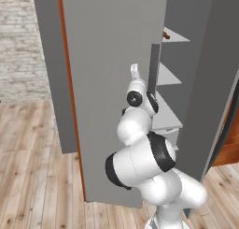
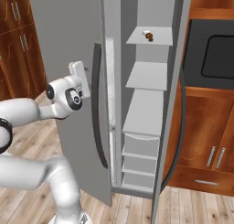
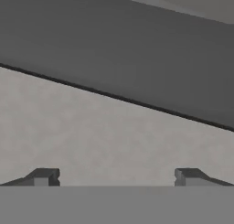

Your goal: There's a chicken drumstick in the fridge that needs to be moved to the freezer for freezing. Pick up the chicken drumstick from the fridge, place it on any shelf in the freezer, and close the fridge and freezer doors when done.

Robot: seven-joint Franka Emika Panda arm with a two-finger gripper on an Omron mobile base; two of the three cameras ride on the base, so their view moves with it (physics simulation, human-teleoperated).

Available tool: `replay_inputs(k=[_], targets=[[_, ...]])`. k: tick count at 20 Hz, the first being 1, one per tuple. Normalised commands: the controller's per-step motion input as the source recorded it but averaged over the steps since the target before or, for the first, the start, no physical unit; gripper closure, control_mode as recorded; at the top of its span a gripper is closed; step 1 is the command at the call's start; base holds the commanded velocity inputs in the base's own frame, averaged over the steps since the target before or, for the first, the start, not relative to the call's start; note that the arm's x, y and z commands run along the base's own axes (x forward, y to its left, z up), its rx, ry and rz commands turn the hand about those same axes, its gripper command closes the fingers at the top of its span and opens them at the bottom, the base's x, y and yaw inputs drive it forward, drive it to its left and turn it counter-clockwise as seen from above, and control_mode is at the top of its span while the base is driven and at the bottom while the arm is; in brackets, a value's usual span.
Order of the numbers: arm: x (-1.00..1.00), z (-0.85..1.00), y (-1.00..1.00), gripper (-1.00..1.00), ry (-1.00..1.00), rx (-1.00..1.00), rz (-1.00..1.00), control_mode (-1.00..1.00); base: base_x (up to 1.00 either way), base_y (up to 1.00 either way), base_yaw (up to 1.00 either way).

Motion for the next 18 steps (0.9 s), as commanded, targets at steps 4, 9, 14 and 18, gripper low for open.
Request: replay_inputs(k=[4,9,14,18], targets=[[0.64,0.0,-0.11,-1.0,0.0,0.06,0.02,-1.0,0.0,0.0,0.0],[0.7,0.0,-0.02,-1.0,0.02,0.02,0.0,-1.0,0.0,0.0,0.0],[0.75,0.0,0.0,-1.0,0.07,0.0,0.0,-1.0,0.0,0.0,0.0],[0.66,0.0,0.0,-1.0,0.07,0.01,0.0,-1.0,0.0,0.0,0.0]])
